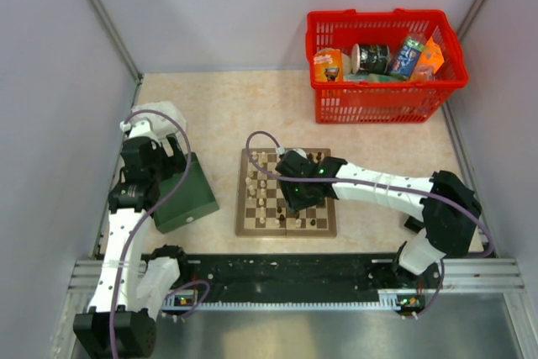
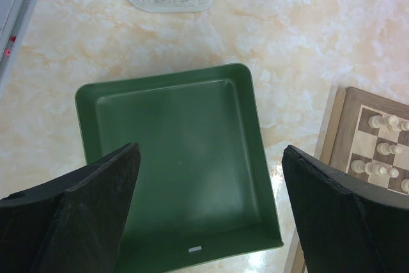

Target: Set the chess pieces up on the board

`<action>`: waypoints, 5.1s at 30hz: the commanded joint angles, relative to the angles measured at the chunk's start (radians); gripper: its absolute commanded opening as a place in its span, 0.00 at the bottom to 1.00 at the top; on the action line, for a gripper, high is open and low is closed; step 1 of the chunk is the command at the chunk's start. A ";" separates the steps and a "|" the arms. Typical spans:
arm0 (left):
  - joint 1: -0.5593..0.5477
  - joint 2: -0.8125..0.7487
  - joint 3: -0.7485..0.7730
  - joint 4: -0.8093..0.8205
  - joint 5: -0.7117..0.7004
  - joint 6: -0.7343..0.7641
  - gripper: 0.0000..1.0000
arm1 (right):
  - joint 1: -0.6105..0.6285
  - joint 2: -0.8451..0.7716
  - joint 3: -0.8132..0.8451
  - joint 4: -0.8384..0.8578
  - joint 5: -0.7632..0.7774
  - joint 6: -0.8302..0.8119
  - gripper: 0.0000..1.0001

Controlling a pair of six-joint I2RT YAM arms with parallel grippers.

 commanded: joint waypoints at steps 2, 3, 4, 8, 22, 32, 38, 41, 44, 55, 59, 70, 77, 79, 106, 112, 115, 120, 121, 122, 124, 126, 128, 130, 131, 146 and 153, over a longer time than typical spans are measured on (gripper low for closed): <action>0.000 -0.007 0.000 0.014 0.008 0.001 0.98 | 0.020 0.022 -0.025 0.031 -0.011 0.012 0.44; 0.000 -0.007 0.003 0.012 0.008 0.001 0.98 | 0.018 0.028 -0.025 0.030 -0.009 0.010 0.44; 0.000 -0.007 0.002 0.014 0.008 0.001 0.98 | 0.021 0.030 -0.026 0.031 -0.008 0.010 0.44; 0.000 -0.007 0.002 0.012 0.006 0.001 0.98 | 0.020 0.045 -0.030 0.036 -0.008 0.007 0.42; -0.001 -0.007 0.002 0.012 0.006 0.001 0.98 | 0.021 0.036 -0.027 0.033 0.011 -0.002 0.27; 0.000 -0.010 0.000 0.012 0.006 0.001 0.98 | 0.020 -0.005 0.033 -0.015 0.093 -0.009 0.21; 0.000 -0.009 0.002 0.012 0.006 0.000 0.98 | 0.018 -0.099 0.059 -0.066 0.166 0.006 0.20; 0.000 -0.006 0.005 0.012 -0.001 0.000 0.98 | 0.014 -0.162 0.044 -0.096 0.175 0.023 0.21; 0.000 -0.007 0.005 0.012 -0.009 0.003 0.98 | 0.007 -0.212 0.006 -0.145 0.170 0.043 0.21; 0.000 -0.002 0.006 0.014 0.008 -0.002 0.98 | -0.003 -0.237 -0.135 -0.144 0.173 0.098 0.21; 0.000 -0.001 0.005 0.012 0.009 -0.002 0.98 | -0.008 -0.200 -0.166 -0.104 0.190 0.089 0.20; 0.000 0.001 0.005 0.014 0.012 -0.002 0.98 | -0.055 -0.186 -0.206 -0.010 0.190 0.084 0.21; -0.001 0.001 0.003 0.011 0.009 0.000 0.98 | -0.062 -0.176 -0.208 -0.003 0.183 0.076 0.21; 0.000 -0.002 0.003 0.011 0.008 0.001 0.98 | -0.065 -0.180 -0.211 -0.003 0.178 0.078 0.21; 0.000 -0.002 0.000 0.012 0.012 0.001 0.98 | -0.077 -0.146 -0.221 -0.012 0.170 0.076 0.26; -0.001 -0.004 0.000 0.011 0.012 0.001 0.98 | -0.077 -0.148 -0.211 -0.013 0.158 0.067 0.33; 0.000 -0.004 0.000 0.012 0.012 0.001 0.98 | -0.078 -0.162 -0.197 -0.033 0.149 0.069 0.34; 0.000 -0.004 0.002 0.012 0.014 0.001 0.98 | -0.078 -0.246 -0.136 -0.079 0.120 0.046 0.41; 0.000 -0.002 0.000 0.014 0.014 0.001 0.98 | -0.077 -0.267 -0.122 -0.093 0.118 0.037 0.43; 0.000 -0.001 0.003 0.012 0.015 0.003 0.98 | -0.077 -0.286 -0.102 -0.111 0.127 0.029 0.46; 0.000 -0.001 0.000 0.012 0.014 0.001 0.98 | -0.078 -0.318 -0.065 -0.141 0.155 0.015 0.48; -0.001 -0.001 0.005 0.011 0.012 0.001 0.98 | -0.077 -0.330 -0.030 -0.142 0.181 -0.006 0.52; 0.000 -0.004 0.006 0.012 0.012 0.001 0.98 | -0.078 -0.315 -0.013 -0.110 0.198 -0.029 0.53; 0.000 -0.001 0.003 0.012 0.012 0.000 0.98 | -0.085 -0.274 0.009 -0.073 0.199 -0.054 0.53; 0.000 -0.002 0.005 0.012 0.014 0.000 0.98 | -0.085 -0.243 0.016 -0.052 0.199 -0.065 0.52; 0.000 -0.002 0.003 0.014 0.017 0.000 0.98 | -0.106 0.103 0.150 0.118 0.161 -0.141 0.42; 0.000 -0.002 0.002 0.014 0.015 0.001 0.98 | -0.115 0.142 0.159 0.126 0.166 -0.141 0.40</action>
